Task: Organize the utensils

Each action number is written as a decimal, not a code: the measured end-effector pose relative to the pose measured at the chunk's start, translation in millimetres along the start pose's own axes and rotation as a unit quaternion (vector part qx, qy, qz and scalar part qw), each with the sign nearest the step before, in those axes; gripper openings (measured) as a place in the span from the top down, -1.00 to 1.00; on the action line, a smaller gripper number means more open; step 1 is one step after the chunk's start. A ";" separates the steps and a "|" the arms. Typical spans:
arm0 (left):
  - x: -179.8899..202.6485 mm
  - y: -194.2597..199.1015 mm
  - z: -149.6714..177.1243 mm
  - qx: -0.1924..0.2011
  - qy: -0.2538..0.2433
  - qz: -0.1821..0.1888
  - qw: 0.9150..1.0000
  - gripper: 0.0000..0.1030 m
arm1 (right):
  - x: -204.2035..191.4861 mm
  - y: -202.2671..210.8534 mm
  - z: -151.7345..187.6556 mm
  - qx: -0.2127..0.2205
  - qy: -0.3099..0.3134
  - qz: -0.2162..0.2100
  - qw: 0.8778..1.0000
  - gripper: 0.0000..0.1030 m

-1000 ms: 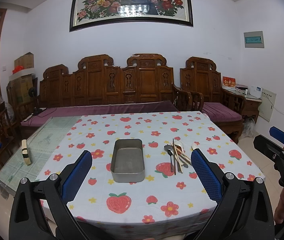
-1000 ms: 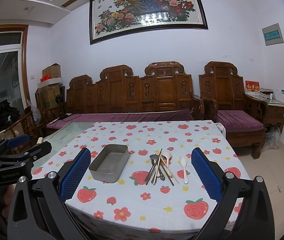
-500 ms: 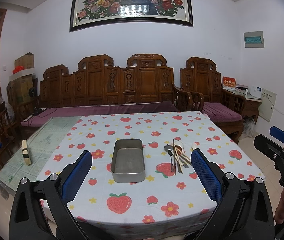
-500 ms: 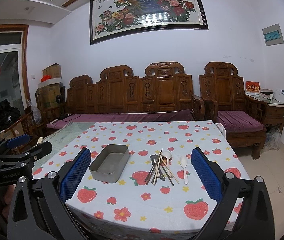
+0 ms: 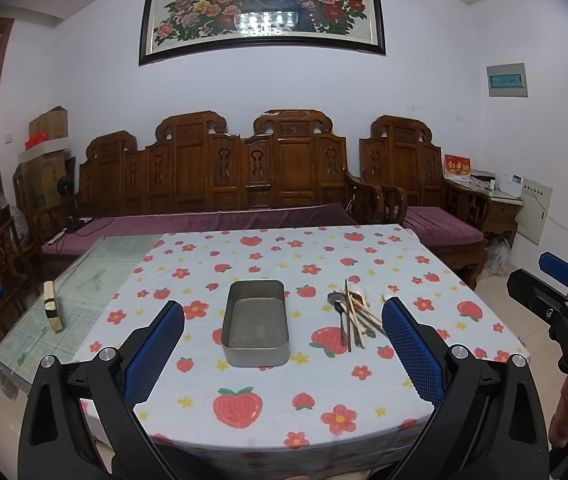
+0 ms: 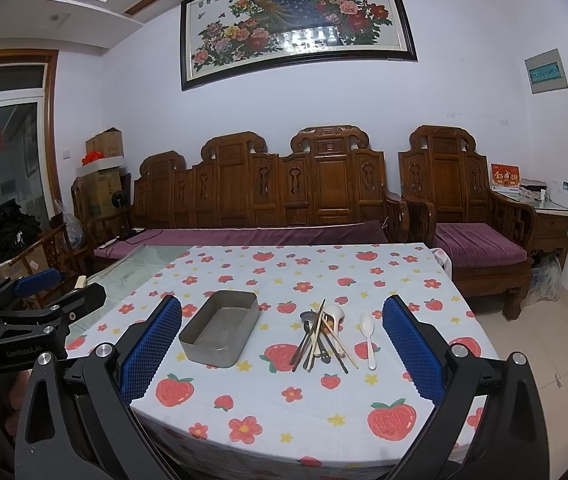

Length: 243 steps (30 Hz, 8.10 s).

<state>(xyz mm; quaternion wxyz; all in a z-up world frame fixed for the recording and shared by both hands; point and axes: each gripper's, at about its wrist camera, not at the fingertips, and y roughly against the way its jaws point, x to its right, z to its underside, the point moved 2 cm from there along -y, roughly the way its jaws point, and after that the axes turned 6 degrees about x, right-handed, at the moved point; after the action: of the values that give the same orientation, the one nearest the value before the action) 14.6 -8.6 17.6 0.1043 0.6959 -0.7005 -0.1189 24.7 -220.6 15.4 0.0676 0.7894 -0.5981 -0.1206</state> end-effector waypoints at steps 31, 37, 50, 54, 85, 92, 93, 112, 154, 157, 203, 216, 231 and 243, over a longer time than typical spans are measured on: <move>16.6 -97.3 51.1 -0.101 -0.038 0.046 0.993 -0.86 | 36.3 -98.0 33.4 -0.073 0.010 -0.021 0.997 -0.43; 24.1 -129.8 59.8 -0.120 -0.048 0.066 0.989 -0.86 | 61.8 -141.6 42.9 -0.092 0.003 -0.017 0.996 -0.23; 48.6 -201.6 80.1 -0.157 -0.085 0.099 0.979 -0.85 | 125.9 -252.1 82.9 -0.160 -0.010 0.003 0.987 0.15; 55.8 -228.2 88.2 -0.178 -0.080 0.110 0.975 -0.66 | 138.4 -279.5 103.0 -0.189 0.003 0.001 0.982 0.16; 102.6 -328.8 133.2 -0.262 -0.068 0.116 0.956 -0.24 | 173.9 -344.4 182.7 -0.314 0.038 0.032 0.948 0.82; 111.6 -355.9 142.5 -0.286 -0.068 0.120 0.948 0.27 | 178.9 -340.7 180.3 -0.308 0.028 0.032 0.950 0.82; 113.6 -358.7 143.3 -0.288 -0.073 0.119 0.948 0.36 | 178.7 -340.4 179.6 -0.307 0.027 0.030 0.951 0.82; 98.7 -363.5 143.0 -0.294 -0.019 0.145 0.944 0.91 | 158.8 -327.8 173.4 -0.295 0.030 0.014 0.955 0.82; -66.6 -341.2 119.7 -0.284 -0.017 0.072 0.956 0.91 | -7.2 -296.4 82.6 -0.223 0.085 -0.068 0.969 0.81; -69.0 -348.5 126.7 -0.299 -0.019 0.071 0.951 0.91 | -10.8 -299.4 82.7 -0.224 0.087 -0.070 0.968 0.81; -164.4 -314.4 82.2 -0.223 0.048 0.002 0.974 -0.42 | -126.2 -411.8 153.5 -0.325 0.013 -0.123 0.938 0.80; -110.0 -300.1 75.5 -0.200 0.041 0.039 0.978 -0.42 | -44.5 -345.9 111.6 -0.251 0.026 -0.111 0.961 0.80; 5.0 -283.5 82.3 -0.169 0.001 0.112 0.979 -0.42 | 98.5 -306.1 123.4 -0.239 0.020 -0.022 0.971 0.62; 49.9 -283.0 108.2 -0.180 -0.037 0.124 0.975 -0.42 | 129.1 -326.8 175.5 -0.291 0.004 -0.047 0.956 0.62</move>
<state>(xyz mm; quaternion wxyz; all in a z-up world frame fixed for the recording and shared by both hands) 249.3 -57.0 -174.4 0.2158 0.5682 -0.7521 -0.2548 313.3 -248.0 -249.6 0.2911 0.7631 -0.4994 -0.2889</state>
